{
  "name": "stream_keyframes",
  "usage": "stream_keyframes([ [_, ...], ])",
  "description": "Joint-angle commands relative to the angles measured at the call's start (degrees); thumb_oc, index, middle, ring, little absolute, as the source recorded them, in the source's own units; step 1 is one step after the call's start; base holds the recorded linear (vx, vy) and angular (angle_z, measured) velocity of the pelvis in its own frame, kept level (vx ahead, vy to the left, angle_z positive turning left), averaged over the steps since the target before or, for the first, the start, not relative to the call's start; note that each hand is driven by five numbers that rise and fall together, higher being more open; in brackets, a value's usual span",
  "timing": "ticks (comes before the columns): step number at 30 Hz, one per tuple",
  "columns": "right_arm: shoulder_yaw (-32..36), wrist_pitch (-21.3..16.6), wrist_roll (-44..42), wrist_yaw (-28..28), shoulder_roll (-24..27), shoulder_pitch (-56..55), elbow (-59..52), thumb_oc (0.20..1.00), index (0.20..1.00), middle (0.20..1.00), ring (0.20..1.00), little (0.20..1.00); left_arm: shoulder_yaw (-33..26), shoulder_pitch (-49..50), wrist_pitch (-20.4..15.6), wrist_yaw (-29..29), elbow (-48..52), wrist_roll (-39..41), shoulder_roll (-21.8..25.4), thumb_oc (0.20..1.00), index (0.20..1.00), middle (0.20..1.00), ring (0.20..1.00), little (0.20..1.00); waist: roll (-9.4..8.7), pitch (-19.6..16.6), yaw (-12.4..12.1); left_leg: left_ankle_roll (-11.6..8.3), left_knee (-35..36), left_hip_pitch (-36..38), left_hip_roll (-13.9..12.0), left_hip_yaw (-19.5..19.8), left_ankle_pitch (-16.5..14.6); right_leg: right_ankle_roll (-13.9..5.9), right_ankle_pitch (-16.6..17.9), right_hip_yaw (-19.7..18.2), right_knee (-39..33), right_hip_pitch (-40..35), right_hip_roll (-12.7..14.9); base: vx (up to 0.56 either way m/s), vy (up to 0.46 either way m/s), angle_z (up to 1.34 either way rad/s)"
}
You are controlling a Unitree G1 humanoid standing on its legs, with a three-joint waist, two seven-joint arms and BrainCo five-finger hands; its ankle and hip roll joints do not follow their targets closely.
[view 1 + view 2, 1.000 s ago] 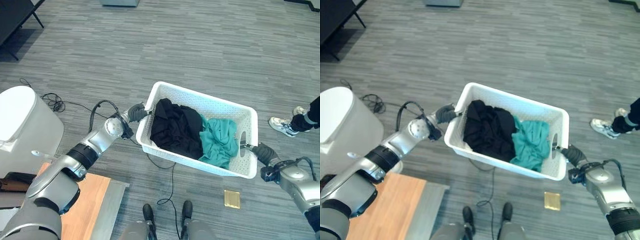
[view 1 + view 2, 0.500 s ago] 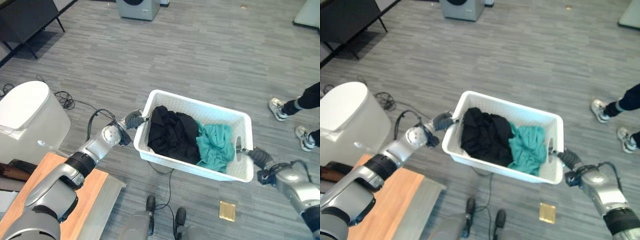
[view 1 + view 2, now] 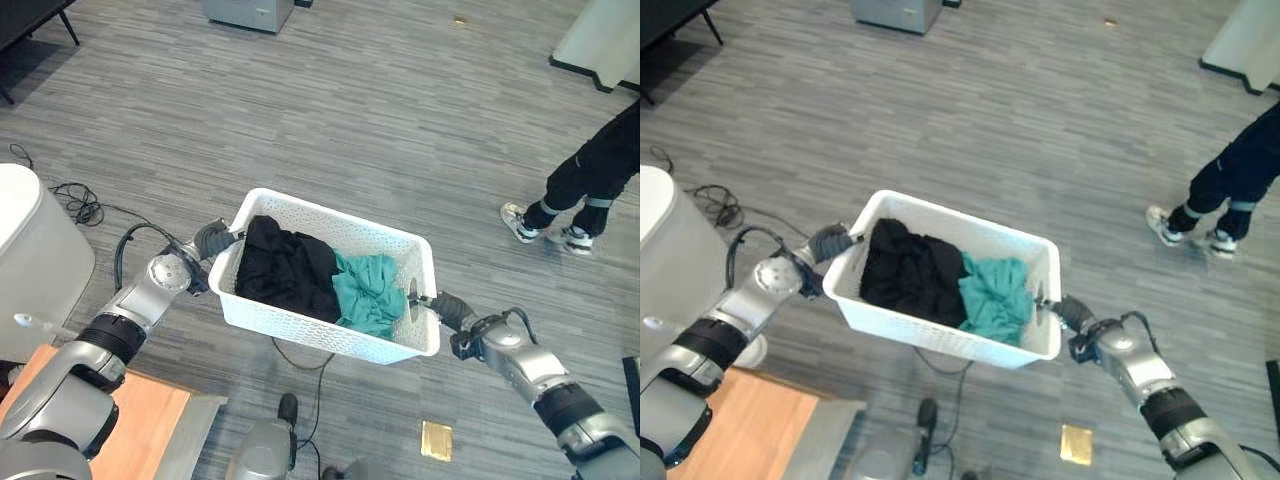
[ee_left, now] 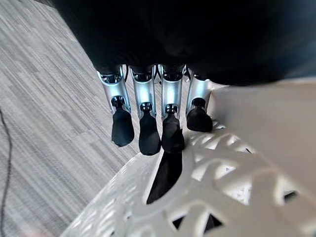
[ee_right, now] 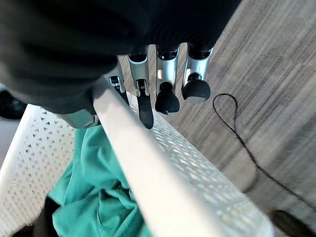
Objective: Grab the laundry basket,head to the washer,open it,put in the laundry and shut it.
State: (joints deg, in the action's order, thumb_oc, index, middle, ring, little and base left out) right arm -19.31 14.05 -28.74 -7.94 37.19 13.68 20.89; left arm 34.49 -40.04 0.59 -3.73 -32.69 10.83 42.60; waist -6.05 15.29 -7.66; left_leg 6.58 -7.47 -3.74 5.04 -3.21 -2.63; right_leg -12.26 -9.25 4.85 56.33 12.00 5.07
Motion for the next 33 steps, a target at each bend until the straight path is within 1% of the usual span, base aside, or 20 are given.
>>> stream_keyframes([
  [1,7.11,-5.32,-3.54,-1.61,5.5,2.51,-2.29,0.2,0.2,0.2,0.2,0.2,-4.49,-5.0,0.86,4.37,-7.27,-0.65,2.51,0.2,0.2,0.2,0.2,0.2,5.47,-3.81,3.29,-3.15,2.5,-1.61,-1.65,0.29,1.87,2.15,11.11,6.12,-15.72,-3.3,-0.44,0.46,-0.022,0.49],
  [4,9.81,-5.26,-3.91,-1.45,5.81,-0.6,-2.54,0.2,0.2,0.2,0.2,0.2,-2.76,-6.44,0.73,3.92,-8.36,-1.66,1.28,0.2,0.2,0.2,0.2,0.2,6.34,-3.42,6.45,-5.03,1.83,1.85,-1.32,4.16,-0.27,4.77,6.54,6.44,-30.34,-2.06,1.24,0.46,-0.178,0.83],
  [5,10.57,-5.19,-4.2,-1.39,5.91,-2.0,-2.7,0.2,0.2,0.2,0.2,0.2,-2.67,-6.53,0.71,4.09,-8.75,-2.03,0.89,0.2,0.2,0.2,0.2,0.2,5.91,-3.93,7.14,-6.08,2.02,2.95,-1.19,5.48,-2.0,4.44,7.97,4.44,-42.75,-0.47,3.5,0.55,-0.32,1.31],
  [8,11.89,-4.65,-3.32,-1.94,6.32,-4.22,-3.4,0.2,0.2,0.2,0.2,0.2,-3.44,-5.21,0.16,4.37,-9.4,-2.74,0.35,0.2,0.2,0.2,0.2,0.2,6.7,-3.63,8.42,-6.7,2.22,7.97,-1.77,8.76,-5.93,2.08,14.17,-0.86,-55.13,3.06,6.41,0.58,-0.298,0.9],
  [10,11.41,-4.55,-2.29,-2.28,6.07,-4.04,-3.19,0.2,0.2,0.2,0.2,0.2,-4.03,-4.59,0.0,4.57,-10.34,-3.35,0.46,0.2,0.2,0.2,0.2,0.2,6.79,-3.65,8.77,-6.73,2.67,11.33,-2.21,8.9,-7.84,1.24,15.53,-0.45,-57.41,4.27,6.66,0.43,-0.211,0.46],
  [12,10.49,-3.85,-1.92,-2.78,5.7,-3.69,-2.13,0.2,0.2,0.2,0.2,0.2,-4.63,-3.21,-0.42,3.83,-10.65,-2.58,0.15,0.2,0.2,0.2,0.2,0.2,5.48,-5.71,9.07,-7.44,1.61,15.12,-2.81,9.29,-9.5,1.41,17.05,-0.03,-54.43,2.6,5.93,0.52,-0.31,0.07],
  [14,10.1,-3.49,-1.53,-3.23,6.22,-3.68,-2.34,0.2,0.2,0.2,0.2,0.2,-5.18,-2.13,-0.43,3.64,-10.36,-2.15,0.06,0.2,0.2,0.2,0.2,0.2,5.51,-6.59,9.31,-8.05,0.11,15.96,-4.08,9.27,-9.4,1.76,16.99,-0.29,-52.8,2.26,5.14,0.47,-0.286,-0.03],
  [15,9.88,-3.33,-1.83,-3.51,7.28,-3.37,-2.18,0.2,0.2,0.2,0.2,0.2,-5.55,-1.73,-0.71,3.23,-10.74,-0.92,0.21,0.2,0.2,0.2,0.2,0.2,5.95,-7.39,9.86,-8.96,-3.59,15.52,-5.87,9.28,-6.75,2.53,16.31,-0.72,-51.35,1.65,3.8,0.62,-0.556,-0.23],
  [16,9.78,-3.17,-3.09,-3.08,9.33,-2.71,-1.39,0.2,0.2,0.2,0.2,0.2,-5.55,-1.66,-0.29,3.24,-10.37,0.8,0.32,0.2,0.2,0.2,0.2,0.2,5.67,-6.93,10.15,-9.64,-22.97,7.64,-10.12,7.58,4.89,5.64,14.49,-0.9,-49.24,-1.22,1.8,0.43,-0.448,-0.11],
  [17,9.77,-3.17,-3.09,-3.08,9.32,-2.68,-1.38,0.2,0.2,0.2,0.2,0.2,-5.54,-1.67,-0.29,3.24,-10.37,0.8,0.34,0.2,0.2,0.2,0.2,0.2,5.59,-7.13,10.31,-9.64,-23.14,7.22,-10.0,7.75,4.95,5.64,14.58,-0.79,-49.28,-0.99,1.94,0.41,-0.666,0.13],
  [18,9.01,-3.58,-4.14,-2.23,9.81,-1.48,-0.98,0.2,0.2,0.2,0.2,0.2,-5.7,-1.82,0.12,3.81,-9.25,1.53,1.3,0.2,0.2,0.2,0.2,0.2,4.11,-5.8,9.22,-7.84,-37.28,-0.34,-12.27,5.76,8.42,9.09,12.74,0.31,-49.95,-4.43,0.17,0.15,-0.338,0.11],
  [21,8.21,-3.76,-4.8,-0.69,10.54,-0.04,-0.1,0.2,0.2,0.2,0.2,0.2,-4.88,-3.84,0.23,4.32,-9.14,2.56,1.92,0.2,0.2,0.2,0.2,0.2,3.47,-4.22,8.05,-7.04,-42.05,-6.64,-13.98,3.6,7.7,10.86,10.52,0.68,-50.91,-7.63,-1.82,0.24,-0.38,-0.16],
  [22,8.47,-3.64,-5.17,-0.14,10.53,-0.2,-0.22,0.2,0.2,0.2,0.2,0.2,-4.14,-4.83,0.33,4.35,-9.22,2.66,1.66,0.2,0.2,0.2,0.2,0.2,2.87,-3.93,7.62,-7.09,-38.85,-9.33,-13.69,2.51,7.33,11.06,9.6,1.11,-51.15,-9.22,-1.92,0.51,-0.299,0.08],
  [23,8.33,-4.02,-5.18,0.33,10.24,-0.01,-1.09,0.2,0.2,0.2,0.2,0.2,-3.05,-6.47,0.29,4.33,-10.06,2.7,0.49,0.2,0.2,0.2,0.2,0.2,2.77,-3.77,6.63,-7.89,-29.62,-12.44,-12.74,-0.08,6.06,10.71,7.78,2.33,-51.85,-12.4,-2.25,0.41,-0.176,0.24],
  [24,8.36,-4.02,-5.18,0.33,10.22,-0.02,-1.1,0.2,0.2,0.2,0.2,0.2,-3.01,-6.51,0.27,4.34,-10.09,2.71,0.49,0.2,0.2,0.2,0.2,0.2,2.58,-3.87,6.66,-7.84,-29.26,-12.41,-12.53,-0.18,6.31,10.68,7.83,2.33,-51.89,-12.3,-2.04,0.42,-0.098,0.42],
  [25,8.13,-4.41,-5.1,0.45,9.91,0.16,-1.29,0.2,0.2,0.2,0.2,0.2,-2.75,-6.89,0.27,4.32,-10.23,2.67,0.11,0.2,0.2,0.2,0.2,0.2,2.82,-3.95,5.91,-8.12,-23.39,-12.86,-11.35,-1.13,6.49,10.33,6.94,2.7,-51.8,-13.11,-2.35,0.45,0.011,0.28],
  [27,7.53,-5.73,-4.64,1.04,8.86,0.58,-1.3,0.2,0.2,0.2,0.2,0.2,-2.09,-7.44,0.11,4.3,-11.07,2.8,-1.38,0.2,0.2,0.2,0.2,0.2,4.19,-4.03,3.23,-9.66,4.41,-12.41,-9.43,-0.25,10.59,9.23,2.31,3.75,-50.89,-17.92,-4.01,0.74,0.044,0.12],
  [28,7.54,-5.73,-4.64,1.04,8.87,0.58,-1.3,0.2,0.2,0.2,0.2,0.2,-2.09,-7.45,0.11,4.3,-11.08,2.8,-1.39,0.2,0.2,0.2,0.2,0.2,4.22,-4.08,3.25,-9.66,4.65,-12.4,-9.44,-0.22,10.78,9.24,2.36,3.78,-50.91,-17.84,-4.05,0.52,0.048,-0.01],
  [30,6.47,-6.47,-4.9,1.07,6.82,2.08,-0.23,0.2,0.2,0.2,0.2,0.2,-1.89,-6.96,0.06,4.1,-11.71,3.55,-1.95,0.2,0.2,0.2,0.2,0.2,4.33,-4.24,1.88,-10.82,10.45,-13.76,-8.87,4.19,11.6,8.85,-0.85,2.65,-49.93,-21.26,-4.35,0.54,0.088,-0.1],
  [33,4.67,-6.57,-4.61,0.75,5.35,3.97,1.45,0.2,0.2,0.2,0.2,0.2,-2.58,-5.82,-0.58,4.26,-11.29,4.66,-1.52,0.2,0.2,0.2,0.2,0.2,4.62,-5.43,1.24,-10.85,7.56,-14.02,-10.63,4.12,12.22,8.16,-3.53,0.36,-48.47,-24.33,-3.63,0.57,0.181,-0.28],
])
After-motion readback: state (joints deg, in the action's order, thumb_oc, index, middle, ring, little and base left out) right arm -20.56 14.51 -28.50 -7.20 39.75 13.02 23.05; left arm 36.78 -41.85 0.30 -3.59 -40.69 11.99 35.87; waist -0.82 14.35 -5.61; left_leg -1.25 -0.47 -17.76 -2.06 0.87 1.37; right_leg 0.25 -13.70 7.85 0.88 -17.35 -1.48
